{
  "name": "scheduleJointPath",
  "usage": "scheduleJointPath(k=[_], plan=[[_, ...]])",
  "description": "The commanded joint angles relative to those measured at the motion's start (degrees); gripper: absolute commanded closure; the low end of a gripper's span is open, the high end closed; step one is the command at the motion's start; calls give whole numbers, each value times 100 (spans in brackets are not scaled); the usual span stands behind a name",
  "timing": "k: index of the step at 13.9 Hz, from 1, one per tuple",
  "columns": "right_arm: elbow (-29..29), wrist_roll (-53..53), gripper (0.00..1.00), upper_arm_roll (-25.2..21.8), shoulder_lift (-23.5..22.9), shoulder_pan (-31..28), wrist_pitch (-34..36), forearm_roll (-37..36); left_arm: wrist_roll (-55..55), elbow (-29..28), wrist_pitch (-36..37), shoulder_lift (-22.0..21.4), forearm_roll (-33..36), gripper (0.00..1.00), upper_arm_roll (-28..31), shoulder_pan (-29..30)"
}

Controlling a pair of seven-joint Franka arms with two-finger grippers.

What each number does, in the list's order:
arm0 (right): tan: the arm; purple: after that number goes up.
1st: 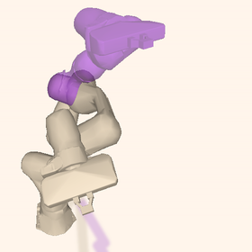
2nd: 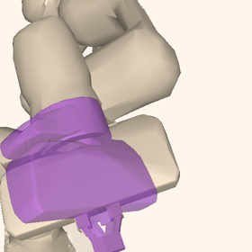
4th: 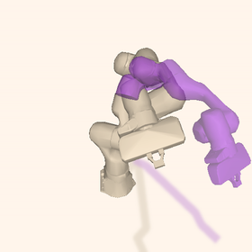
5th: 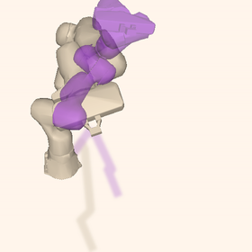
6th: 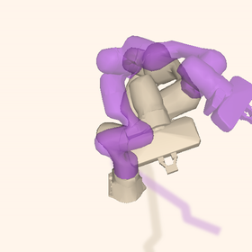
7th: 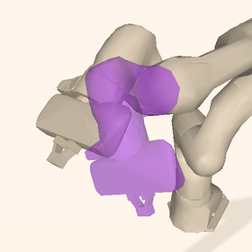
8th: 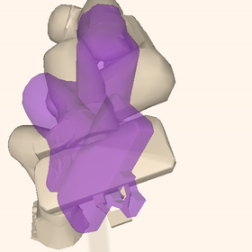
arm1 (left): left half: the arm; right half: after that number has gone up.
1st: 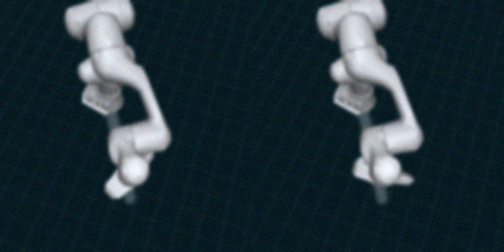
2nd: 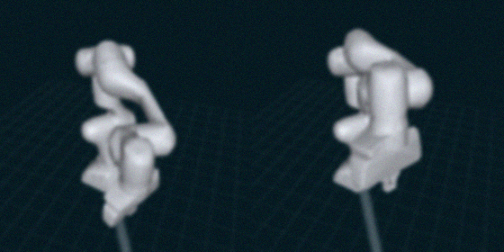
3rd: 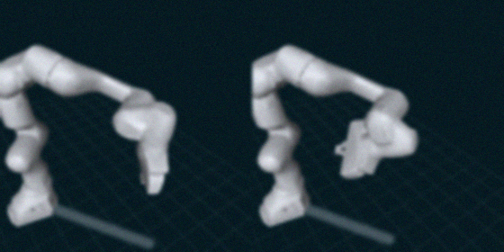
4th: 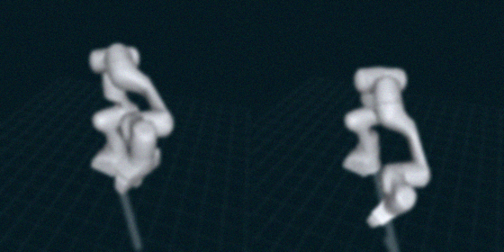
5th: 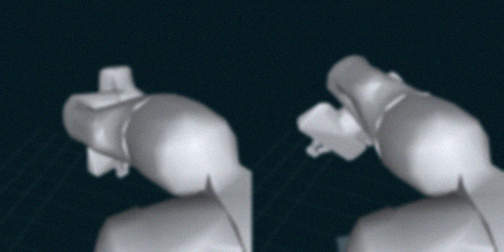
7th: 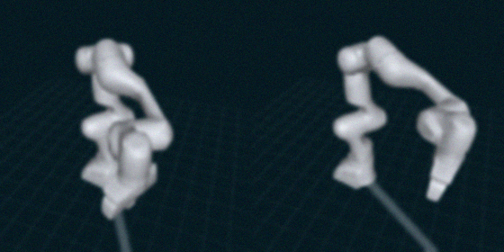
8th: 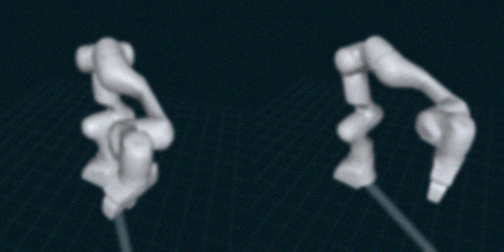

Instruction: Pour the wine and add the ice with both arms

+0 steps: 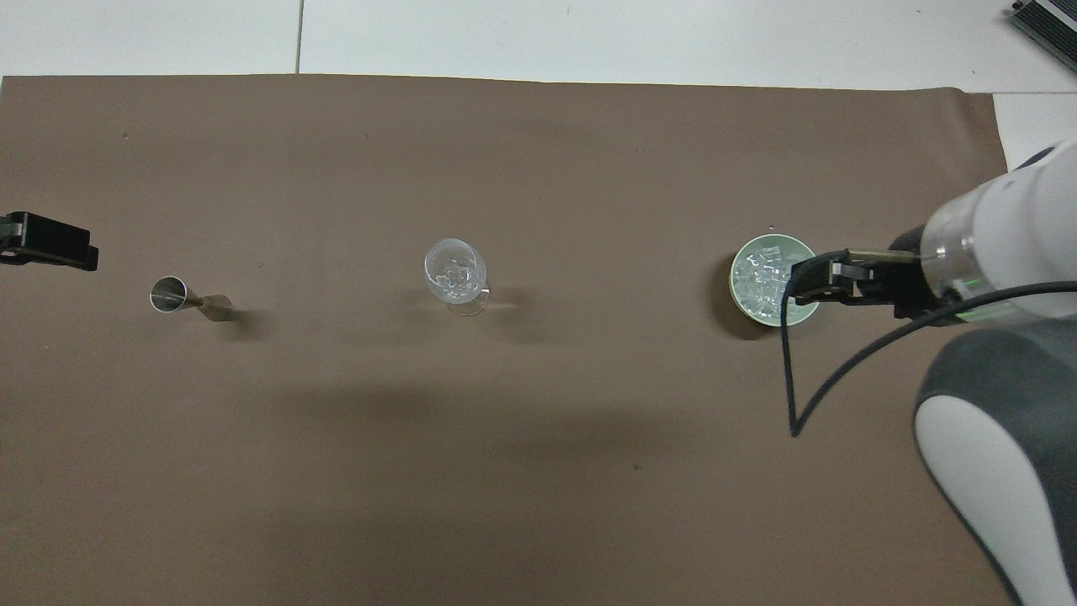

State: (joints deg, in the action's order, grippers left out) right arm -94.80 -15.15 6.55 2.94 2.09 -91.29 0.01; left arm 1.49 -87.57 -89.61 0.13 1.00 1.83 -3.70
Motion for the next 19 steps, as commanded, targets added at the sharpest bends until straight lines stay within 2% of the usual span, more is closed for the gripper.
scheduleJointPath(k=[1,3,9,19], plan=[[-458,748,0,-223,329,-25,6,-53,-157,100,31,39,15,0,-33,-17],[-522,1170,0,-320,348,-42,-82,-71,-298,100,31,48,-143,0,-33,-8],[260,1225,0,-276,-109,-191,137,-282,-290,100,75,31,-144,0,-33,0],[182,1216,0,-312,-92,-183,85,-177,-290,109,119,-13,-135,0,-16,9]])
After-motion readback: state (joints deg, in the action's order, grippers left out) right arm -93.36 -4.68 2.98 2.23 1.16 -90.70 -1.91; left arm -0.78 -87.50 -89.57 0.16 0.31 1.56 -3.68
